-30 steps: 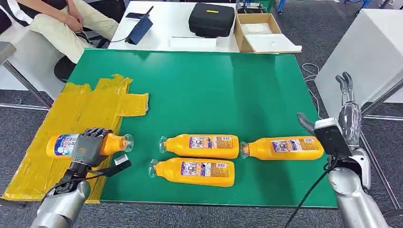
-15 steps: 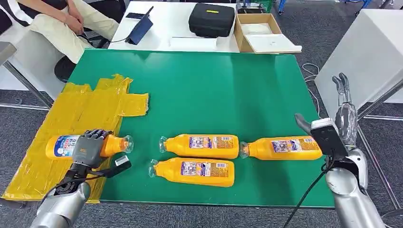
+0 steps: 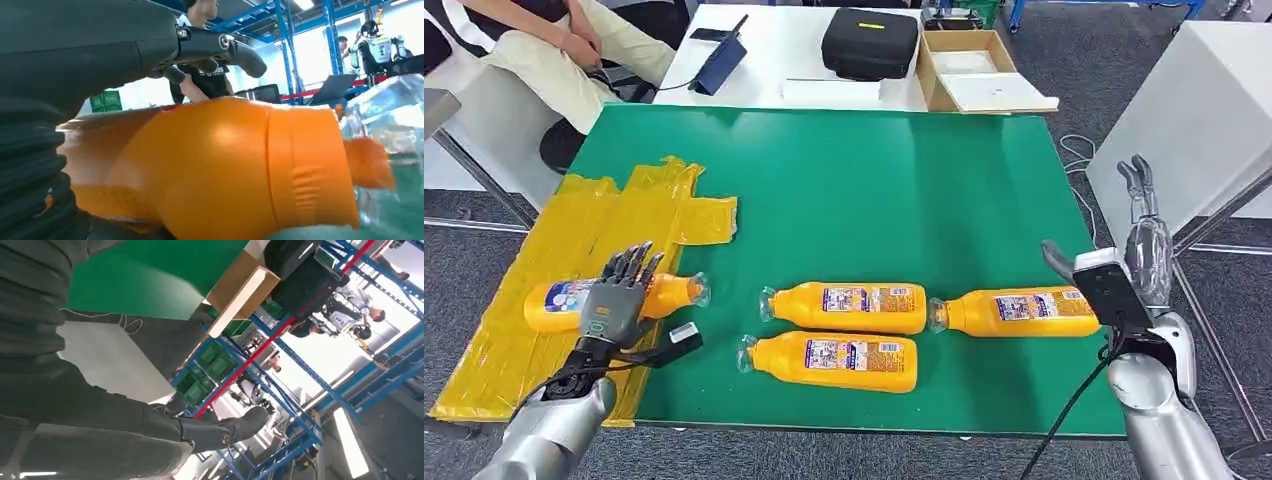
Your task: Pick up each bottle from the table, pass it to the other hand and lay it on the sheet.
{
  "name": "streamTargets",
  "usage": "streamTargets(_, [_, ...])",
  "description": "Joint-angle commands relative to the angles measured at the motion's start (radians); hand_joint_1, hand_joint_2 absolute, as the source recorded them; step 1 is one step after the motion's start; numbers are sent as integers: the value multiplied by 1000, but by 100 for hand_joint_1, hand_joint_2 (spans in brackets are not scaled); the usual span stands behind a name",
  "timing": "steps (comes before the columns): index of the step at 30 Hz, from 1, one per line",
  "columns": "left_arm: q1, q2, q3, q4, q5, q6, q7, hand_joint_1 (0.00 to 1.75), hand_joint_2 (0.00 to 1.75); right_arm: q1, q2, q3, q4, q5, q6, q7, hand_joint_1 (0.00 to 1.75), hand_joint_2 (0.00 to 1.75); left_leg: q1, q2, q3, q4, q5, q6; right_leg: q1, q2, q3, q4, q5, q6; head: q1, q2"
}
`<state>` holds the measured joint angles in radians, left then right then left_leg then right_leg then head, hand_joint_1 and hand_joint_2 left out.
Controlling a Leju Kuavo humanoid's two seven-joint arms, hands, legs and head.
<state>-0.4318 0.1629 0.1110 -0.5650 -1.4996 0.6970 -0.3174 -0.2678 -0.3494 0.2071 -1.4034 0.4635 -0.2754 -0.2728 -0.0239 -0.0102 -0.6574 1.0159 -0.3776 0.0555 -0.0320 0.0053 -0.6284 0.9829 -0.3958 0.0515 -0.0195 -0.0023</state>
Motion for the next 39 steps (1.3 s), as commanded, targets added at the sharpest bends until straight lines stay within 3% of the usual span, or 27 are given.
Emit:
streamTargets(1, [-96, 34, -97, 229, -15, -110, 19, 0, 175, -92, 16, 44, 102, 3, 19, -2, 0, 175, 2, 3, 5, -1, -2, -5, 2, 2, 5, -2, 0, -4, 0, 0])
streamTargets(5, [-199, 85, -143, 205, -18, -331, 33, 0, 175, -137, 30, 44, 87, 31, 31, 14, 0, 175, 2, 3, 4, 1, -1, -5, 2, 2, 4, 0, 0, -4, 0, 0])
streamTargets(7, [-225, 101, -153, 187, -12, -370, 27, 0, 175, -130, 35, 40, 91, 37, 33, 16, 0, 175, 5, 4, 7, 0, -1, -11, 5, 2, 8, -2, 1, -9, 0, 0])
streamTargets(10, [-249, 118, -176, 117, 26, -419, 12, 0, 175, -110, 54, 20, 82, 59, 27, 13, 0, 175, 3, 0, 6, 0, 2, -6, 3, -2, 7, -1, 3, -7, 0, 0])
streamTargets(17, [-366, 195, -337, -81, 82, -672, 18, 0, 175, -95, 103, -23, 45, 128, 63, 37, 0, 175, 9, 2, -1, 3, 5, -13, 10, -1, -3, 2, 8, -15, 0, 0])
streamTargets(20, [-373, 195, -339, -81, 82, -678, 18, 0, 175, -97, 104, -23, 46, 128, 64, 37, 0, 175, 10, 3, -3, 1, 8, -13, 10, -1, -5, 1, 9, -16, 0, 0])
streamTargets(26, [-414, 254, -454, -184, 192, -807, 15, 0, 175, -86, 120, -40, 17, 157, 92, 49, 0, 175, 10, 3, -3, 2, 7, -13, 10, 0, -4, 1, 8, -15, 0, 0])
streamTargets(39, [-404, 257, -461, -196, 199, -810, 20, 0, 175, -81, 118, -44, 9, 159, 95, 52, 0, 175, 9, 3, -4, 0, 7, -13, 9, 0, -5, 0, 8, -15, 0, 0])
